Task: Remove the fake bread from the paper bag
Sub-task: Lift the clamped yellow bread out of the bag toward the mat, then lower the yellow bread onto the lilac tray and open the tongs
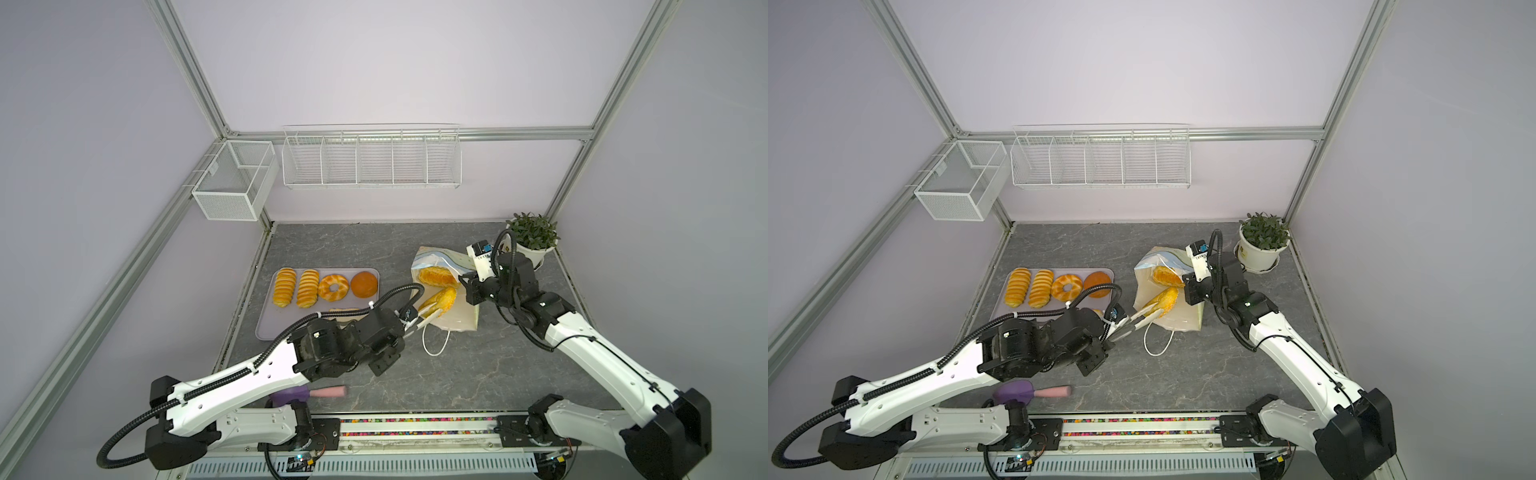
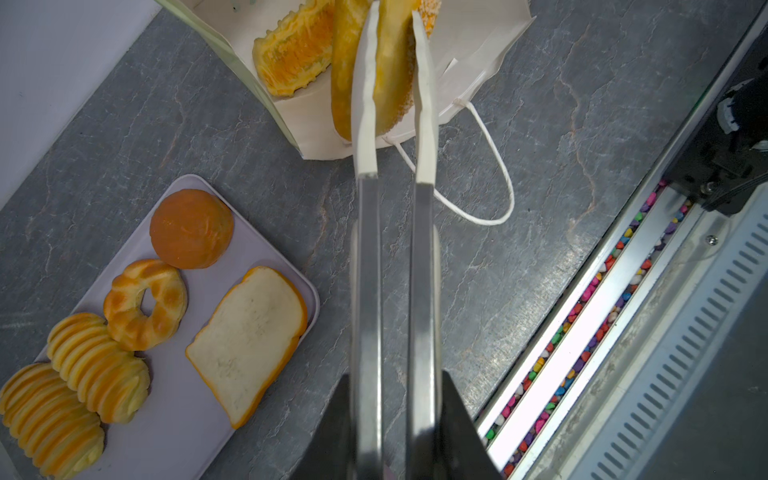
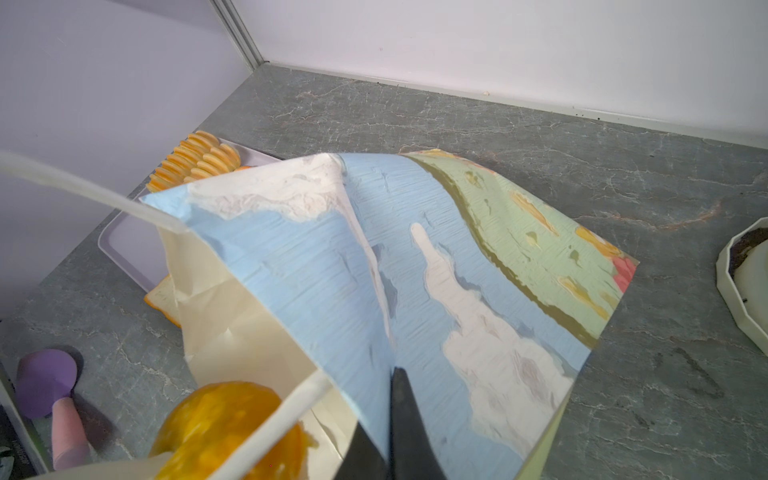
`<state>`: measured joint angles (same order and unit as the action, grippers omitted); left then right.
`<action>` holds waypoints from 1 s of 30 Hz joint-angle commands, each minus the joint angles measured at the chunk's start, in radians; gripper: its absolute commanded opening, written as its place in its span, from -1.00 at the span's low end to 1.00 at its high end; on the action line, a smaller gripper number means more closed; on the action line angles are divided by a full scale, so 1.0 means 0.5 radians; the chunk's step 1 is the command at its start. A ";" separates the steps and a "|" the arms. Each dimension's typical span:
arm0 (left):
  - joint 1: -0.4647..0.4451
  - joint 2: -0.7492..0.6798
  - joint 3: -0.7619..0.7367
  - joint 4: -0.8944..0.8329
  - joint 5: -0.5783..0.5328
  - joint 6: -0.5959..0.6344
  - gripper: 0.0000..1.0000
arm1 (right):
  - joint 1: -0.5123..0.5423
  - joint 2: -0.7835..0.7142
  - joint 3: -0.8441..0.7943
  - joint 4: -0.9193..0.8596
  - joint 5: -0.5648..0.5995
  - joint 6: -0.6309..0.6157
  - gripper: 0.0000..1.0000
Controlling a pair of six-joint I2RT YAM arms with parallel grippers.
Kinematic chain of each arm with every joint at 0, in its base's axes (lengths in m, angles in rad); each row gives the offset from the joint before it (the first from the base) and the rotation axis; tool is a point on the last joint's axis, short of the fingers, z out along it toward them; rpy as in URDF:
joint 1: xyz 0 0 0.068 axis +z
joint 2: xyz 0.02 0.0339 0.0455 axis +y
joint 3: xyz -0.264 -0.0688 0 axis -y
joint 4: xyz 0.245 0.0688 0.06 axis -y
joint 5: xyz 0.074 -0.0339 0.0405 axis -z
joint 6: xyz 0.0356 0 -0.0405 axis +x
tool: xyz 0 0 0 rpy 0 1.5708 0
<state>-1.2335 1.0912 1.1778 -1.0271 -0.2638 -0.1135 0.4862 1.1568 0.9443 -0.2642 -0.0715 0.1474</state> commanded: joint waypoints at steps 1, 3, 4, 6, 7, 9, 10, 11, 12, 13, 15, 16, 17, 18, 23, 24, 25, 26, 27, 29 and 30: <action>-0.009 -0.135 -0.015 0.007 -0.021 -0.146 -1.00 | 0.006 -0.006 0.038 -0.014 0.051 0.073 -0.86; -0.010 -0.226 -0.020 -0.007 -0.046 -0.220 -1.00 | 0.005 -0.013 0.047 -0.050 0.088 0.076 -0.86; -0.009 -0.268 -0.021 -0.006 -0.065 -0.249 -1.00 | 0.006 -0.014 0.050 -0.065 0.109 0.079 -0.86; -0.006 -0.382 -0.035 -0.016 -0.124 -0.347 -1.00 | 0.006 -0.013 0.053 -0.095 0.149 0.088 -0.86; -0.006 -0.427 -0.034 -0.031 -0.144 -0.385 -1.00 | 0.005 -0.011 0.054 -0.105 0.161 0.090 -0.86; 0.000 -0.523 -0.021 -0.077 -0.199 -0.484 -1.00 | 0.005 -0.004 0.055 -0.122 0.197 0.102 -0.86; 0.007 -0.557 -0.018 -0.098 -0.221 -0.528 -1.00 | 0.006 0.002 0.053 -0.127 0.207 0.108 -0.86; 0.024 -0.594 -0.015 -0.132 -0.243 -0.587 -1.00 | 0.004 0.006 0.054 -0.128 0.215 0.112 -0.86; 0.056 -0.624 -0.015 -0.168 -0.253 -0.640 -1.00 | 0.005 0.011 0.054 -0.125 0.217 0.110 -0.86; 0.097 -0.641 -0.015 -0.204 -0.248 -0.679 -1.00 | 0.005 0.018 0.052 -0.120 0.217 0.108 -0.86; 0.231 -0.653 -0.028 -0.291 -0.198 -0.754 -1.00 | 0.004 0.030 0.051 -0.105 0.211 0.108 -0.86; 0.295 -0.651 -0.036 -0.333 -0.179 -0.778 -1.00 | 0.006 0.033 0.050 -0.099 0.206 0.107 -0.86; 0.376 -0.643 -0.045 -0.396 -0.184 -0.833 -1.00 | 0.004 0.039 0.050 -0.095 0.204 0.103 -0.86; 0.447 -0.639 -0.054 -0.451 -0.205 -0.895 -1.00 | 0.006 0.042 0.051 -0.091 0.197 0.100 -0.87; 0.880 -0.691 -0.187 -0.452 -0.048 -0.984 -1.00 | 0.004 0.036 0.041 -0.093 0.179 0.072 -0.86; 1.016 -0.734 -0.231 -0.432 0.034 -0.991 -1.00 | 0.005 0.033 0.038 -0.094 0.176 0.065 -0.86; 1.141 -0.751 -0.277 -0.404 0.123 -0.990 -1.00 | 0.004 0.030 0.033 -0.096 0.172 0.061 -0.86; 1.285 -0.774 -0.331 -0.371 0.232 -0.996 -1.00 | 0.006 0.025 0.030 -0.098 0.167 0.060 -0.87; 1.419 -0.804 -0.390 -0.328 0.329 -1.017 -1.00 | 0.006 0.021 0.025 -0.095 0.164 0.056 -0.86; 1.610 -0.870 -0.505 -0.240 0.472 -1.071 -1.00 | 0.006 0.011 0.014 -0.089 0.147 0.055 -0.86; 1.691 -0.903 -0.557 -0.199 0.527 -1.106 -1.00 | 0.004 0.006 0.007 -0.081 0.140 0.058 -0.86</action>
<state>-0.4679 0.6819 0.9367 -1.1862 -0.1337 -0.6014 0.4862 1.1656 0.9558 -0.2985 0.0074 0.1799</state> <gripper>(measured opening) 0.248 0.070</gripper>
